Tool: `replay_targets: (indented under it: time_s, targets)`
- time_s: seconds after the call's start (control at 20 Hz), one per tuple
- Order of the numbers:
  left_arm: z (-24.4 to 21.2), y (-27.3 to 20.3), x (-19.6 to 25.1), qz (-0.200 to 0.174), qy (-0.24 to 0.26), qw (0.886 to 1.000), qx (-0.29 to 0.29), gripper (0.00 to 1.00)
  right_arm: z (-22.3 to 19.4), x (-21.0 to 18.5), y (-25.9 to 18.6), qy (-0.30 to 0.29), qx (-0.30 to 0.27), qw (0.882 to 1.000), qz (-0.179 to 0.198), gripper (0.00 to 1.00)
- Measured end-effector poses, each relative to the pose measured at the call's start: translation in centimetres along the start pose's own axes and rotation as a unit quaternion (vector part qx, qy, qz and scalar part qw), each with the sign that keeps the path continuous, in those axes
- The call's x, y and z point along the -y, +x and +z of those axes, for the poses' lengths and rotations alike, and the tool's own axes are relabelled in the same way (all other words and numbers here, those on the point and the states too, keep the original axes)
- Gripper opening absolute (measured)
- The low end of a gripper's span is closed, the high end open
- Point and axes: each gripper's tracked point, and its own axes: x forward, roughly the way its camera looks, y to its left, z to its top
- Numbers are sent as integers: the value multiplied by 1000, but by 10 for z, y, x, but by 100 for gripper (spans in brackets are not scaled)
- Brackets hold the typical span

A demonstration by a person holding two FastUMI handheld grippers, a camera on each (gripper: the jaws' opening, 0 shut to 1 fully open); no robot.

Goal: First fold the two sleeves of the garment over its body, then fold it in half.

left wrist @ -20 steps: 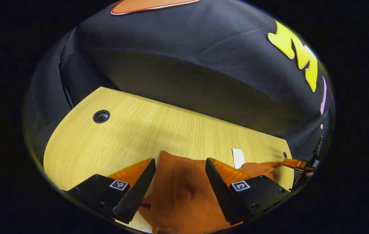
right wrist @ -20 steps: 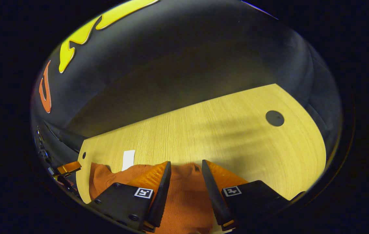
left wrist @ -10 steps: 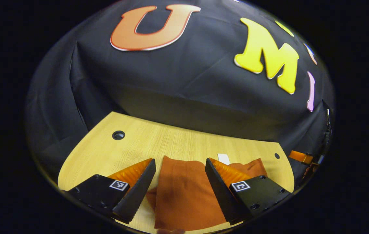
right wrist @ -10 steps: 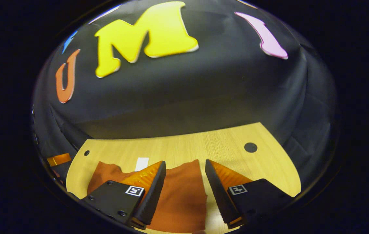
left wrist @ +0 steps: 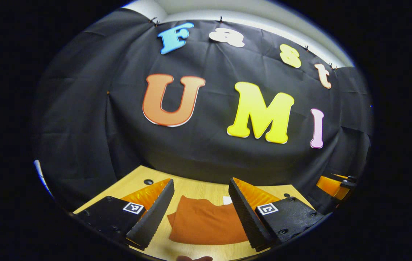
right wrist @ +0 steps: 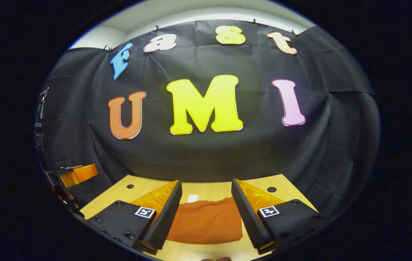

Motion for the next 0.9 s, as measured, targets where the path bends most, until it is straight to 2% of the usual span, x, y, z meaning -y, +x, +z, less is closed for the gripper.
replay_targets:
  time_s: [0.15, 0.2, 0.3, 0.35, 0.4, 0.5, 0.85, 0.9]
  targets:
    - [19, -46, 15, 2, 2, 999, 42, 97, 11, 1, -41, 12, 32, 999, 0, 88]
    - [25, -58, 20, 2, 12, 998, 57, 97, 11, 2, -53, 8, 40, 999, 1, 86]
    - [29, -85, 35, 0, 25, 997, 74, 97, 3, 7, -77, -5, 42, 999, 5, 88]
    - [25, -99, 43, -4, 25, 997, 70, 100, -1, 9, -89, -7, 39, 999, 6, 88]
    - [21, -111, 49, -6, 25, 997, 70, 97, -2, 12, -101, -8, 43, 999, 8, 89]
    - [11, -131, 56, -5, 32, 997, 65, 97, -4, 21, -122, -9, 55, 998, 5, 93]
    - [-21, -181, 77, -12, 59, 996, 62, 97, -5, 36, -176, -27, 97, 995, 0, 93]
    - [-21, -184, 78, -12, 64, 995, 69, 86, -6, 36, -181, -30, 101, 994, -2, 92]
